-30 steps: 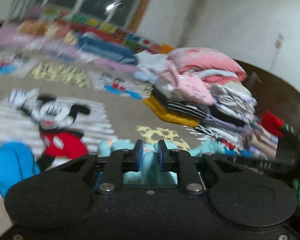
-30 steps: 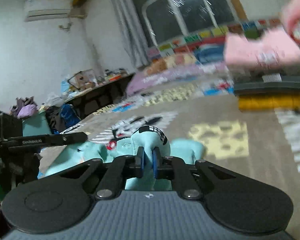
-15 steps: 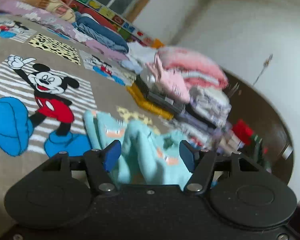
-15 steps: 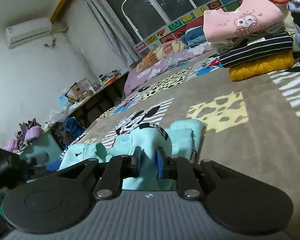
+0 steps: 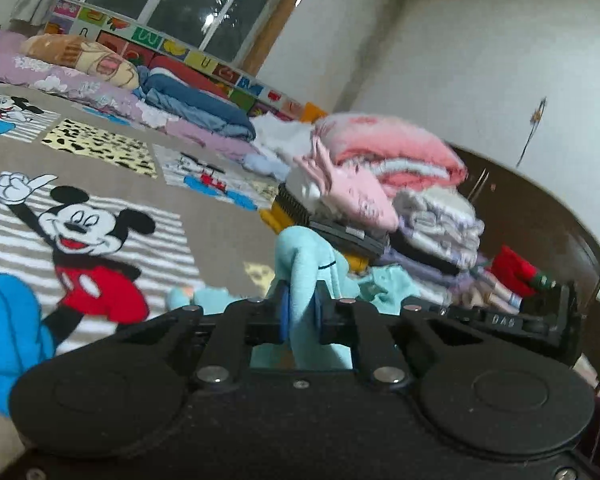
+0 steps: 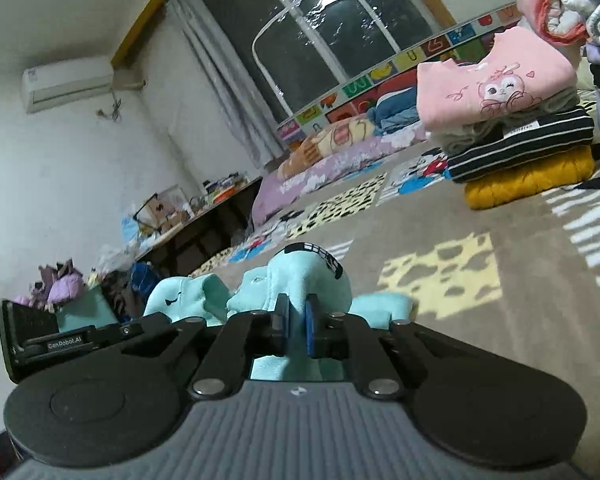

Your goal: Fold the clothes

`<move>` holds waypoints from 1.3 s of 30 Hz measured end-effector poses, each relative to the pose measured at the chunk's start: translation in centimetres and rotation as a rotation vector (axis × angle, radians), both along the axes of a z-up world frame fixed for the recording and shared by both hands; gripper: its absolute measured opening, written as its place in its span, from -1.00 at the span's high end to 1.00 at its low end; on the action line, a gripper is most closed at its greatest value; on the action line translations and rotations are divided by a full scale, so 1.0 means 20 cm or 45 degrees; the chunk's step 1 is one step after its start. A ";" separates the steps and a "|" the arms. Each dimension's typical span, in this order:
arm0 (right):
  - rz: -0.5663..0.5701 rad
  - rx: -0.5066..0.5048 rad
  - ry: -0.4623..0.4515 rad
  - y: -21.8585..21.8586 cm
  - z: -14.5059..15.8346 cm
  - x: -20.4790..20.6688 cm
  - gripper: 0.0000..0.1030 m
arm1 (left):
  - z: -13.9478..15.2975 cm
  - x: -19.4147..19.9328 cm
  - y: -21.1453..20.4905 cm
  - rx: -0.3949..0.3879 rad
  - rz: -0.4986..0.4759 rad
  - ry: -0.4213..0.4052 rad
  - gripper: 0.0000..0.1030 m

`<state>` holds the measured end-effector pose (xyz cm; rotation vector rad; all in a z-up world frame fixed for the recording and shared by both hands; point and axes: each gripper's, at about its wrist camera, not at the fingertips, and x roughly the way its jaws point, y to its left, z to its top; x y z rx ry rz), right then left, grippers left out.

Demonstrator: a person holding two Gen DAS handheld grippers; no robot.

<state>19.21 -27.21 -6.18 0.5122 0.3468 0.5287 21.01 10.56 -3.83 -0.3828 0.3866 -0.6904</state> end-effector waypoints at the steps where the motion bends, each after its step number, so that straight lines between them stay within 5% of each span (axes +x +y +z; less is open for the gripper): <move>1: -0.005 0.002 -0.004 0.00 0.00 0.02 0.82 | 0.01 0.03 -0.01 -0.005 0.005 -0.003 0.83; 12: -0.041 0.045 0.015 0.00 -0.04 0.29 0.82 | -0.10 0.30 0.01 -0.056 0.082 0.109 0.86; 24: -0.062 -0.027 0.126 0.06 -0.17 0.42 0.81 | -0.18 0.34 -0.01 0.022 0.144 0.192 0.86; 27: -0.070 -0.022 0.142 0.07 -0.17 0.42 0.69 | -0.15 0.31 -0.01 0.028 0.151 0.169 0.68; 29: -0.077 -0.007 0.123 0.05 -0.14 0.39 0.66 | -0.13 0.27 0.00 0.030 0.165 0.147 0.21; 30: -0.082 -0.001 0.111 0.04 -0.12 0.37 0.53 | -0.11 0.25 0.00 0.028 0.185 0.136 0.15; 35: -0.141 -0.110 0.009 0.02 -0.01 0.22 0.37 | -0.02 0.07 0.01 0.074 0.259 0.040 0.15; 39: -0.078 -0.336 -0.138 0.07 0.09 0.00 0.37 | 0.09 -0.14 -0.10 0.211 0.159 -0.131 0.15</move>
